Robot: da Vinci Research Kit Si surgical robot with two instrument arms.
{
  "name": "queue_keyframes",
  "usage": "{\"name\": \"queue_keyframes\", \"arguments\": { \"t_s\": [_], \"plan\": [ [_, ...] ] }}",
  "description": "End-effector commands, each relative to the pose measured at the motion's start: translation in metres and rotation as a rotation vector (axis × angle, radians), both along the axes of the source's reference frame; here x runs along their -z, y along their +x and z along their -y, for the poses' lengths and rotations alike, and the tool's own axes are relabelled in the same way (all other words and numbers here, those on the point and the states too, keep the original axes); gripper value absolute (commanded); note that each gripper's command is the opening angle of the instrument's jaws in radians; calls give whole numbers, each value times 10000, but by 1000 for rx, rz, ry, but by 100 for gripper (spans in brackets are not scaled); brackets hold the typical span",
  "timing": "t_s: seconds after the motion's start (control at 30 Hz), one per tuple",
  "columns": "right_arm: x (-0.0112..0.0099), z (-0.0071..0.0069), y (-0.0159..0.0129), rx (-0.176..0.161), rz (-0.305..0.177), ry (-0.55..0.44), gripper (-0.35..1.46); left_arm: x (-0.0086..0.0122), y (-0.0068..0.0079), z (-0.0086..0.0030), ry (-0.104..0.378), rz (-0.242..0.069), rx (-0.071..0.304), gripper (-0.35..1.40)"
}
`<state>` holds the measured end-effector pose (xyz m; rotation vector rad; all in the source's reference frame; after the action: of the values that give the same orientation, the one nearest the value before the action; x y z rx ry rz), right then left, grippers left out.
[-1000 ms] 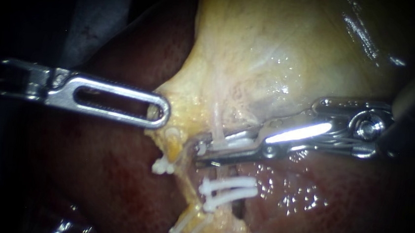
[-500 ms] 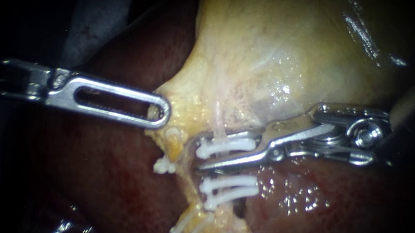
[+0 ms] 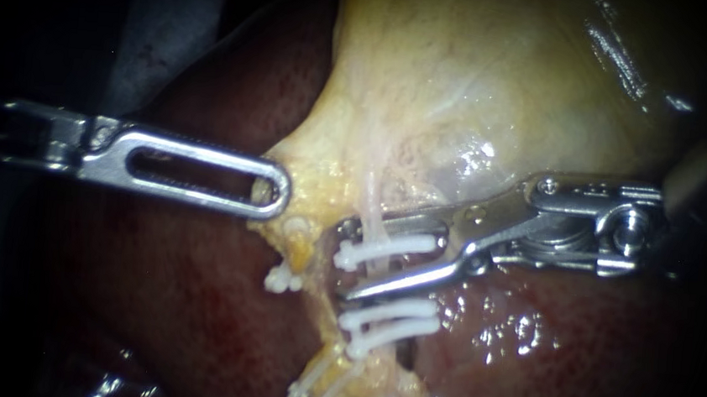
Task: Going back third clip right tube
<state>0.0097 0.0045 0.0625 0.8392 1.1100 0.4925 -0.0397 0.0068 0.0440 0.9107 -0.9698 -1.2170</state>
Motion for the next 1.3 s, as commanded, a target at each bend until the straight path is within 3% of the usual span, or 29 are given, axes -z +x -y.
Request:
{"name": "queue_keyframes", "arguments": {
  "t_s": [0.03,0.17,0.5,0.73,0.87,1.1,1.3],
  "plan": [
    [1,0,-2,1,-1,1,55,0,0,0,0,0,0,-35],
    [5,-3,-15,3,-3,3,54,0,0,0,0,0,0,-35],
    [22,-18,-60,-37,8,-14,56,-1,1,-1,0,0,-1,-35],
    [41,-27,-68,-87,19,-51,60,-4,1,-1,-1,0,-1,-35],
    [58,-29,-71,-111,-1,-70,60,-9,2,-2,-3,0,-2,-35],
    [88,-42,-77,-116,-25,-109,60,-12,2,-2,-4,-1,-2,-35],
    [94,-44,-87,-116,-26,-112,60,-13,1,-3,-4,-2,-1,-35]
  ]
}}
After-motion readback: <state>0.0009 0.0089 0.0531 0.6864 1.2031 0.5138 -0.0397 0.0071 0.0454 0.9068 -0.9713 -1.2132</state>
